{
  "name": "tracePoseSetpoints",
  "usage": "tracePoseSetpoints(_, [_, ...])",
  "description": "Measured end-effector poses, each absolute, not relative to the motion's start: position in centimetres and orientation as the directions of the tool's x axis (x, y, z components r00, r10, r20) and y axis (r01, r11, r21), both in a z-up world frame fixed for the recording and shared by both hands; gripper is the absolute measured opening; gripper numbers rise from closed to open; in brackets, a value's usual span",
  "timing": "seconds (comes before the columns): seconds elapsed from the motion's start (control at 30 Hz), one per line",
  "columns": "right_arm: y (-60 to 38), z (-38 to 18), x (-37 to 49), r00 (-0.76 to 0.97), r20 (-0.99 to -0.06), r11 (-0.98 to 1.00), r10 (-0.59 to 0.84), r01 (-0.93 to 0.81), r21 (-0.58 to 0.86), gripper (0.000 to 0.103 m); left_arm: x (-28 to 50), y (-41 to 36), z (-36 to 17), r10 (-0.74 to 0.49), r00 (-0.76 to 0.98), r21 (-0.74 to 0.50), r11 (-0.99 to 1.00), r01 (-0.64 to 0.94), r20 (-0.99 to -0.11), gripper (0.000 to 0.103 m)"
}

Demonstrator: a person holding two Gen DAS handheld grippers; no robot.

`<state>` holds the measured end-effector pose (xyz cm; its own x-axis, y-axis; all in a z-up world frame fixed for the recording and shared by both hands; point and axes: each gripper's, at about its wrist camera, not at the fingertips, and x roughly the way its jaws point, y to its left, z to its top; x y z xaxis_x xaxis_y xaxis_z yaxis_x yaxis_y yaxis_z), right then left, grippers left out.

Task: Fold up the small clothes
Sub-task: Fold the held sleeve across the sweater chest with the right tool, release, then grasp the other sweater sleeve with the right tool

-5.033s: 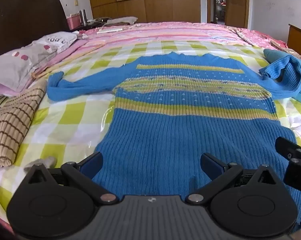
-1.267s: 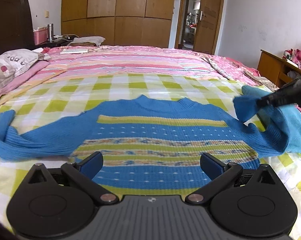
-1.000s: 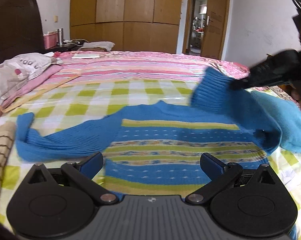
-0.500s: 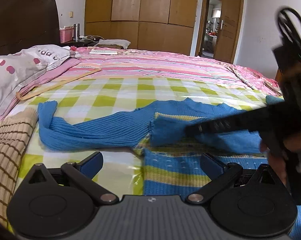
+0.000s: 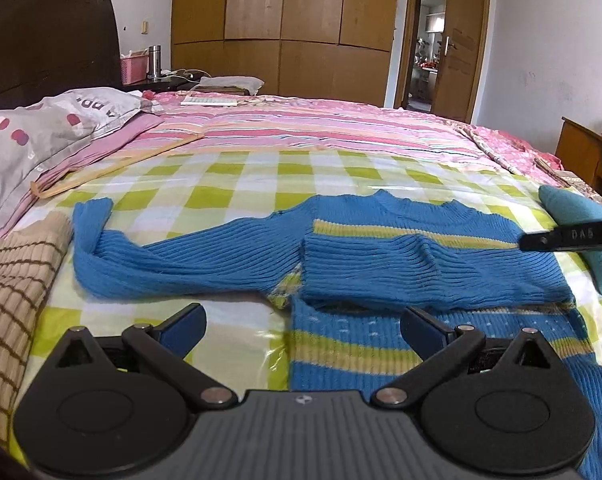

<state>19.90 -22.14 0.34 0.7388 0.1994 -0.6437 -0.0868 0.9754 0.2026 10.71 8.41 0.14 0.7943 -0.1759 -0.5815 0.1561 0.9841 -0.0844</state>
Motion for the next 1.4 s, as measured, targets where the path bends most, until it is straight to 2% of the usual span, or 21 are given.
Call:
tracePoseSetpoints(0.13, [-24.7,-1.6,20.3,0.717,-0.698,0.998,-0.001,0.049,0.05,0.034,11.8,6.8,0.0,-0.175,0.797,-0.06,0.983,0.172,-0.578,0.103])
tracePoseSetpoints(0.17, [-25.0,-2.3,20.5,0.695,-0.719,0.997,-0.026,0.069,0.031,0.032,12.1,6.4,-0.3,-0.158,0.796,-0.037,0.985,0.169,-0.584,0.103])
tracePoseSetpoints(0.23, [-25.9,-3.5,20.5,0.666,-0.743,0.994,-0.066,0.11,0.01,0.031,12.4,6.0,-0.9,-0.135,0.79,-0.005,0.986,0.165,-0.599,0.103])
tracePoseSetpoints(0.37, [-25.3,-2.3,19.7,0.688,-0.723,0.994,-0.065,0.107,0.012,0.032,12.1,6.7,-1.3,-0.122,0.779,0.002,0.988,0.156,-0.615,0.103])
tracePoseSetpoints(0.5, [-21.4,-0.5,19.4,0.738,-0.67,0.996,0.085,-0.081,0.037,0.034,11.8,7.8,-1.0,-0.111,0.786,-0.006,0.991,0.135,-0.609,0.103])
tracePoseSetpoints(0.6, [-17.0,-0.3,20.6,0.718,-0.665,0.971,0.206,-0.232,0.05,0.034,11.6,8.8,-0.7,-0.099,0.803,-0.004,0.993,0.119,-0.588,0.103])
tracePoseSetpoints(0.7, [-12.8,-0.2,21.8,0.695,-0.66,0.933,0.285,-0.359,0.025,0.043,11.6,9.9,-0.5,-0.091,0.815,-0.001,0.994,0.11,-0.572,0.103])
tracePoseSetpoints(0.73, [-11.6,-0.2,22.1,0.691,-0.658,0.917,0.298,-0.399,-0.003,0.047,11.7,10.1,-0.4,-0.093,0.816,-0.005,0.994,0.11,-0.571,0.103])
tracePoseSetpoints(0.83, [-9.4,0.0,23.1,0.678,-0.666,0.874,0.31,-0.48,-0.081,0.049,12.0,11.1,-0.3,-0.107,0.817,-0.029,0.994,0.11,-0.567,0.103])
tracePoseSetpoints(1.0, [-7.6,-0.9,26.5,0.574,-0.74,0.824,0.351,-0.565,-0.047,0.048,12.3,12.4,-0.2,-0.108,0.82,-0.052,0.994,0.095,-0.562,0.103])
tracePoseSetpoints(1.1, [-7.4,-2.1,27.6,0.517,-0.785,0.822,0.34,-0.569,-0.018,0.041,12.6,13.2,-0.1,-0.099,0.821,-0.067,0.995,0.074,-0.562,0.103])
tracePoseSetpoints(1.13, [-7.3,-1.9,27.5,0.514,-0.782,0.821,0.352,-0.57,-0.006,0.027,12.8,13.4,-0.1,-0.098,0.82,-0.074,0.995,0.068,-0.564,0.103])
tracePoseSetpoints(1.17, [-7.5,-1.8,27.3,0.508,-0.78,0.822,0.365,-0.569,0.014,0.007,12.9,13.7,-0.1,-0.099,0.819,-0.084,0.995,0.062,-0.565,0.103])
tracePoseSetpoints(1.4, [-8.6,-0.1,27.7,0.576,-0.731,0.876,0.365,-0.479,0.06,0.005,12.8,14.1,0.2,-0.09,0.829,-0.091,0.995,0.047,-0.552,0.103])
